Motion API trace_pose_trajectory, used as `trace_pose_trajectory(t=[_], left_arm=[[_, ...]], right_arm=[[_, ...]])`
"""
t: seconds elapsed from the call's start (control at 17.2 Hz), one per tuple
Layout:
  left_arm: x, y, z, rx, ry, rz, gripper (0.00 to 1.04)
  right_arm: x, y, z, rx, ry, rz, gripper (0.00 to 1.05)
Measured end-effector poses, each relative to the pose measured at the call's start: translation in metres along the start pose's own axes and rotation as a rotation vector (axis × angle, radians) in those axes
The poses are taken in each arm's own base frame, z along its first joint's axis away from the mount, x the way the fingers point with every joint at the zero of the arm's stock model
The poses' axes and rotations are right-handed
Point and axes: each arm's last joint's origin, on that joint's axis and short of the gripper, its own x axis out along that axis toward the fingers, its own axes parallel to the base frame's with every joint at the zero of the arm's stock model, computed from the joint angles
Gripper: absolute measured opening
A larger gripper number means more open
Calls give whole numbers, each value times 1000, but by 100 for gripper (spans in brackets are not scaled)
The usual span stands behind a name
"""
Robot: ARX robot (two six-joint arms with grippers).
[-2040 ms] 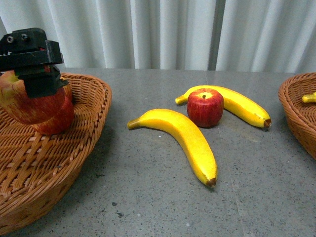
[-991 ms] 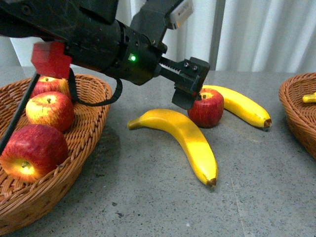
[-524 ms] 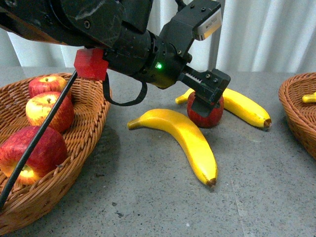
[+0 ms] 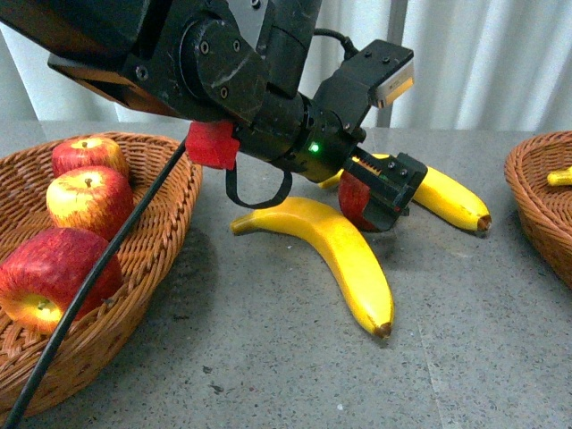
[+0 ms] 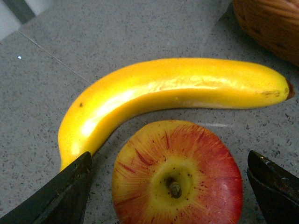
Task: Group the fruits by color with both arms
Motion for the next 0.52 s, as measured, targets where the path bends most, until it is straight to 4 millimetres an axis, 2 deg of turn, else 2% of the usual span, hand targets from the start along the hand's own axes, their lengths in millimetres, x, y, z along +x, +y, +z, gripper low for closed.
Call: trace_pose_trajectory(t=[0.23,0.29,0.47,0.52], left_arm=[[12,2,-8,-11,17,-14,98],[13,3,-8,-12,15,-14,94],[13,3,-7,-13,7,-17,70],[1,3,2,-20,-35,40,68]], right_arm=[[0,0,0,0,0,0,98],[0,0,0,0,0,0,98],[0,0,0,0,0,0,98],[0,0,0,0,0,0,98]])
